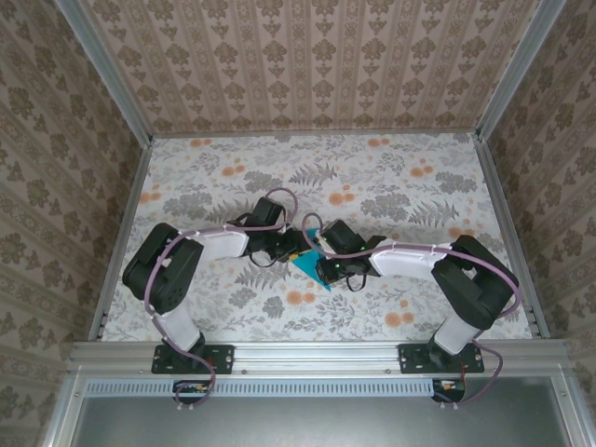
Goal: Fold a paper plane with a square sheet of paper (fold left side to right side)
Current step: Fourth fold the wing at the center of the table.
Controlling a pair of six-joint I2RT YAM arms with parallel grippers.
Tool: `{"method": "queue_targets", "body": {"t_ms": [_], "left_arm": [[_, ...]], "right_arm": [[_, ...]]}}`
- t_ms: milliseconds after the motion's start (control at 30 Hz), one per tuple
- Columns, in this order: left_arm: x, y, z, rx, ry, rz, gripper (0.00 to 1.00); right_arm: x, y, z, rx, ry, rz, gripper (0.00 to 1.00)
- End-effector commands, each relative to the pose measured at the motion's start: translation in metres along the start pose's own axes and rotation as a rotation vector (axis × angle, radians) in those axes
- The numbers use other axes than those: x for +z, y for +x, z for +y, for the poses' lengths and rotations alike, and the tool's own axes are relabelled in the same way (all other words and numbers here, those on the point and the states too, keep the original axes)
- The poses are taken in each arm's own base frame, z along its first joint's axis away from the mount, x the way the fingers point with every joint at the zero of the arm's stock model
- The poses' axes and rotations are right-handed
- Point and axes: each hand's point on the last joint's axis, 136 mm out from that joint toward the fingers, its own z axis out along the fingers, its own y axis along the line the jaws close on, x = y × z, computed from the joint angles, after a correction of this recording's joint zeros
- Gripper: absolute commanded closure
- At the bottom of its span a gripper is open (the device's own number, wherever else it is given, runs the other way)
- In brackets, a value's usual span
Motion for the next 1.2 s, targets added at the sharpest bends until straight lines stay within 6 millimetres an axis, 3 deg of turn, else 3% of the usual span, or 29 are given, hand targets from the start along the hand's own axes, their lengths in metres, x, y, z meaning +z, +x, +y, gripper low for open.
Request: {"method": "queue_targets", "body": {"t_ms": [0, 467, 600, 733, 833, 1167], "left_arm": [[0.004, -0.005, -0.005, -0.007, 0.015, -0.004, 0.59], [0.018, 0.000, 0.021, -0.059, -0.064, 0.024, 0.58], [0.019, 0.002, 0.026, -0.069, -0.082, 0.031, 0.58], [0.019, 0.002, 0.028, -0.070, -0.094, 0.032, 0.58], [0.018, 0.002, 0.027, -0.068, -0.093, 0.030, 0.58], [0.017, 0.000, 0.025, -0.064, -0.089, 0.027, 0.58]], "right_arm": [[0.005, 0.004, 0.001, 0.026, -0.028, 0.025, 0.92], [0.004, 0.002, 0.001, 0.039, -0.049, 0.027, 0.88], [-0.009, -0.012, 0.005, 0.060, -0.097, -0.016, 0.78], [-0.036, -0.033, 0.012, 0.093, -0.197, -0.099, 0.62], [-0.047, -0.044, 0.005, 0.159, -0.262, -0.141, 0.57], [-0.016, -0.045, -0.003, 0.256, -0.336, -0.061, 0.62]]}}
